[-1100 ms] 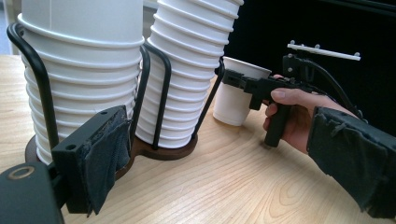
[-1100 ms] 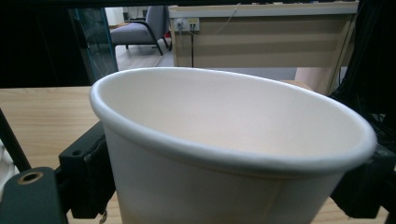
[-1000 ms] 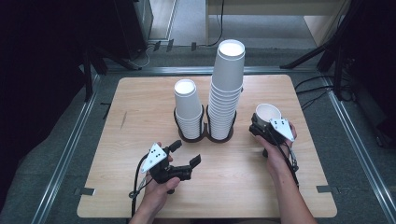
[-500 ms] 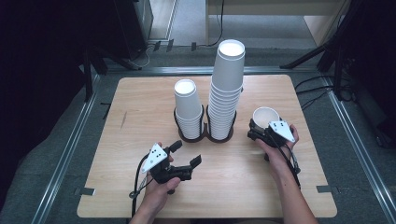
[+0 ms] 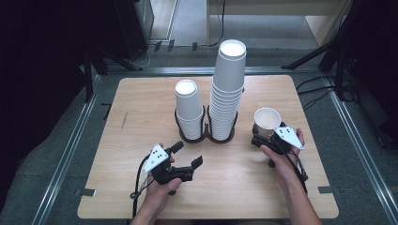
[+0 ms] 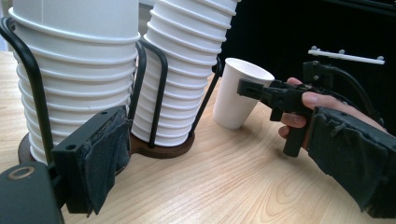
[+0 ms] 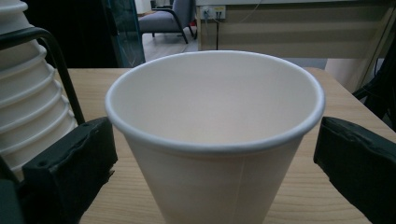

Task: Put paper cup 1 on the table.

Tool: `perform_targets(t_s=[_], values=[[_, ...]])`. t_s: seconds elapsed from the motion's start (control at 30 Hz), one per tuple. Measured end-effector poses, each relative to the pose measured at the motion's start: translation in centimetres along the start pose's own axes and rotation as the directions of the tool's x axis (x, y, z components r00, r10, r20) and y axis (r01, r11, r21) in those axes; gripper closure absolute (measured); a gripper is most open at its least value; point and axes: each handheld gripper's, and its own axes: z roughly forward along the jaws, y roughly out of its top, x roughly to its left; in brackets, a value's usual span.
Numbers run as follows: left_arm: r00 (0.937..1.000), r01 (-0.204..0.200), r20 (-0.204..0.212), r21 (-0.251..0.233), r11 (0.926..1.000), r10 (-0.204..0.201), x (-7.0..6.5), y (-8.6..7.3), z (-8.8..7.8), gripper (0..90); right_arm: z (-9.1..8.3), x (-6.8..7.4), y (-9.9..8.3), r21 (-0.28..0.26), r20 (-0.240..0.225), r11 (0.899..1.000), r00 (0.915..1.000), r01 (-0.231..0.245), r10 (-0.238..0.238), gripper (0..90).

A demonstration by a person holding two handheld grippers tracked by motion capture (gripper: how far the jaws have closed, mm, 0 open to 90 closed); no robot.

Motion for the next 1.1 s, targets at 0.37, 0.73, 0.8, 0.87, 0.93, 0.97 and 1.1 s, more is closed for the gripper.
perform_targets(t_s=[0.37, 0.73, 0.8, 0.87, 0.93, 0.97, 1.1], values=[[1.0000, 0.000, 0.000, 0.005, 1.0000, 0.000, 0.0, -0.1, 0.2, 6.1, -2.2, 0.0, 0.5, -0.020, -0.022, 1.000, 0.9998, 0.003, -0.003, 0.0], [1.0000, 0.008, -0.001, 0.003, 1.0000, -0.008, 0.1, -0.2, 0.3, 6.1, -4.5, 0.2, 2.4, -0.064, -0.051, 0.998, 0.9985, -0.024, 0.021, 0.0], [1.0000, 0.007, -0.003, 0.003, 1.0000, -0.007, 0.2, -0.2, 0.3, 6.1, -4.8, 0.4, 3.0, -0.074, -0.059, 0.997, 0.9981, -0.022, 0.018, 0.0], [0.9999, 0.012, -0.004, -0.001, 0.9999, -0.012, 0.2, -0.2, 0.3, 6.1, -5.0, 0.6, 3.5, -0.084, -0.065, 0.996, 0.9977, -0.024, 0.019, 0.0], [0.9999, 0.013, -0.010, -0.003, 0.9999, -0.013, 0.1, -0.1, 0.4, 6.1, -5.1, 0.8, 4.0, -0.090, -0.071, 0.996, 0.9973, -0.024, 0.018, 0.0], [0.9999, 0.012, -0.009, -0.003, 0.9999, -0.012, 0.1, -0.1, 0.4, 6.1, -5.2, 0.9, 4.3, -0.094, -0.074, 0.995, 0.9972, -0.024, 0.017, 0.0], [0.9999, 0.001, -0.015, -0.002, 1.0000, -0.001, -0.2, 0.0, 0.6, 6.1, -5.3, 1.3, 5.3, -0.106, -0.082, 0.994, 0.9962, -0.037, 0.028, 0.0]])
